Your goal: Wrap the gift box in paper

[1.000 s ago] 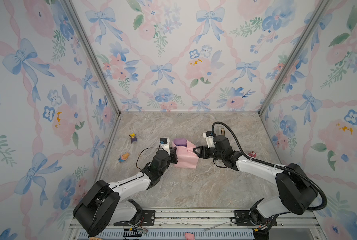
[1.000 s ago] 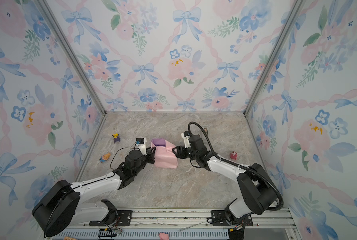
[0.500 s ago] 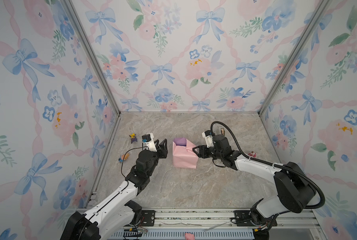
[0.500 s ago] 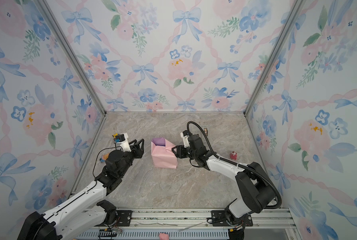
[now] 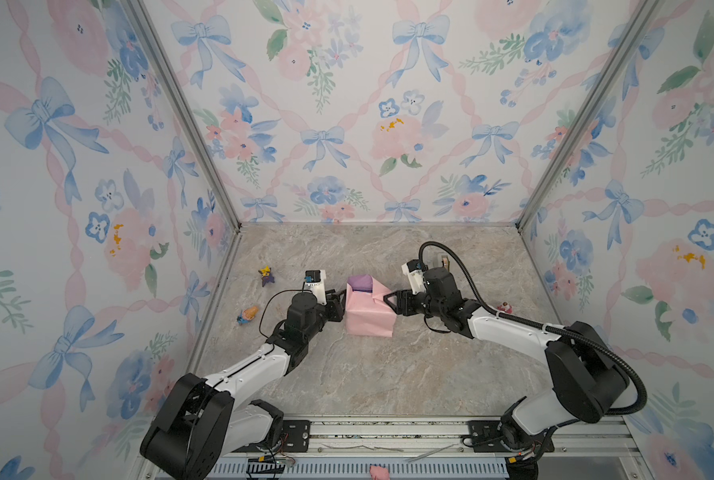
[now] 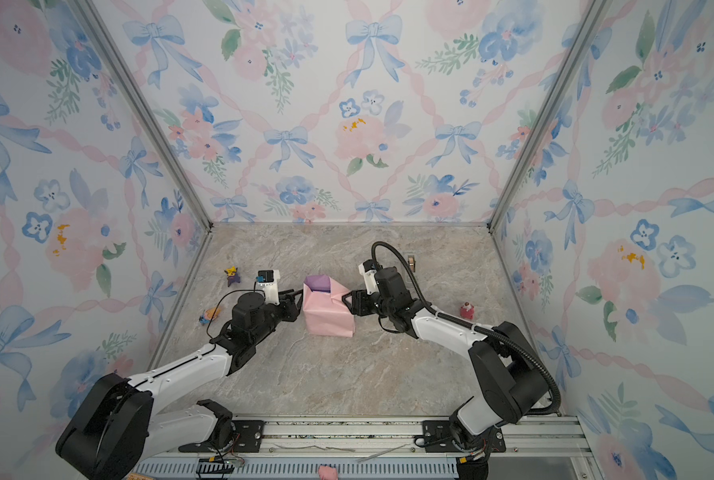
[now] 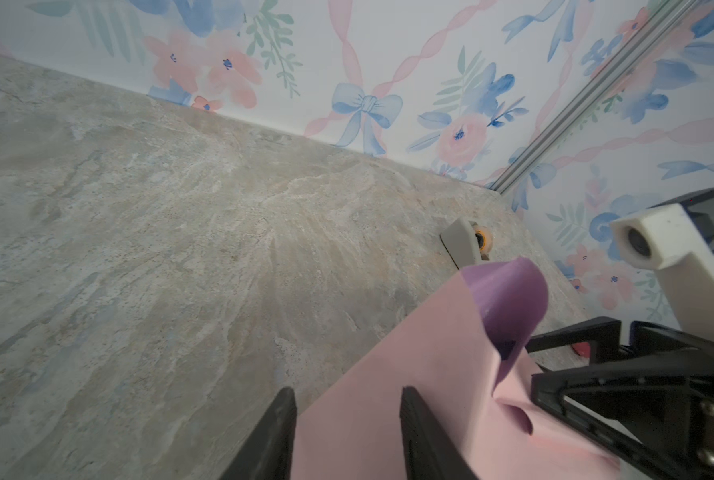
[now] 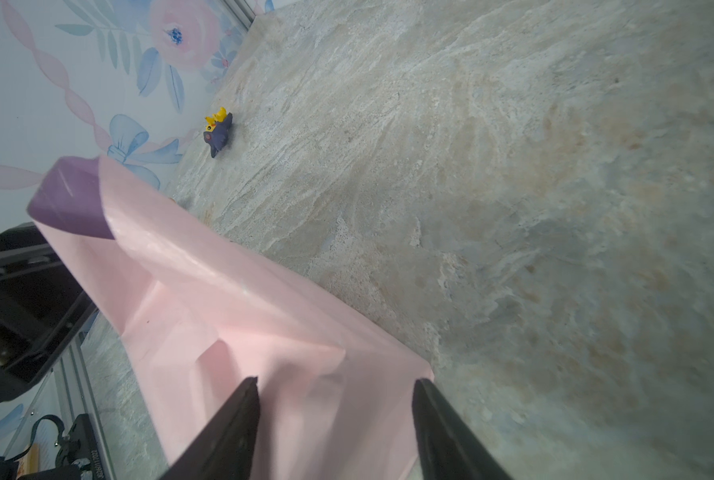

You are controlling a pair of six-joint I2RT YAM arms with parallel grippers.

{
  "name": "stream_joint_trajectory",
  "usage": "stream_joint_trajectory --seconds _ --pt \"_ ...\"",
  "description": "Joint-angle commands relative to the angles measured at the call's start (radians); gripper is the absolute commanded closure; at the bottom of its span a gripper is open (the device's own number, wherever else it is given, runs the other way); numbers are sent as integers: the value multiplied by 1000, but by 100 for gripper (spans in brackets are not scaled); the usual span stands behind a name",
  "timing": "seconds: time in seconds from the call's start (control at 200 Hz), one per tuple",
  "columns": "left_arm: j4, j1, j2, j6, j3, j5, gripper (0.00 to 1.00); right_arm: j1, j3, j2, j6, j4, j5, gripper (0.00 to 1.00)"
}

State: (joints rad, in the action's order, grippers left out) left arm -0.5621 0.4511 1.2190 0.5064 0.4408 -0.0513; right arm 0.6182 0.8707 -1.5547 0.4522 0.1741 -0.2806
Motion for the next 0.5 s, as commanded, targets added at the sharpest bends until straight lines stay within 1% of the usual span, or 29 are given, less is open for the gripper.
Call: stream_joint_trajectory --seconds 0.0,0.105,0.22,0.335,0.415,0.495 --pt "-94 -2 58 -6 17 -96 57 10 23 -37 -50 -106 -31 39" --pt "-118 -3 108 -6 21 -146 58 8 37 -44 -63 -125 -41 39" --pt "-119 -3 161 0 9 -159 60 -5 40 -39 -60 -132 -57 39" --pt "-122 2 195 59 -13 -172 66 -33 47 -14 -21 -153 -94 38" --pt "-123 29 188 103 -31 -147 66 -43 59 19 22 -211 -107 38" --pt "-122 73 173 147 -47 -92 67 -51 53 62 78 -269 -100 38"
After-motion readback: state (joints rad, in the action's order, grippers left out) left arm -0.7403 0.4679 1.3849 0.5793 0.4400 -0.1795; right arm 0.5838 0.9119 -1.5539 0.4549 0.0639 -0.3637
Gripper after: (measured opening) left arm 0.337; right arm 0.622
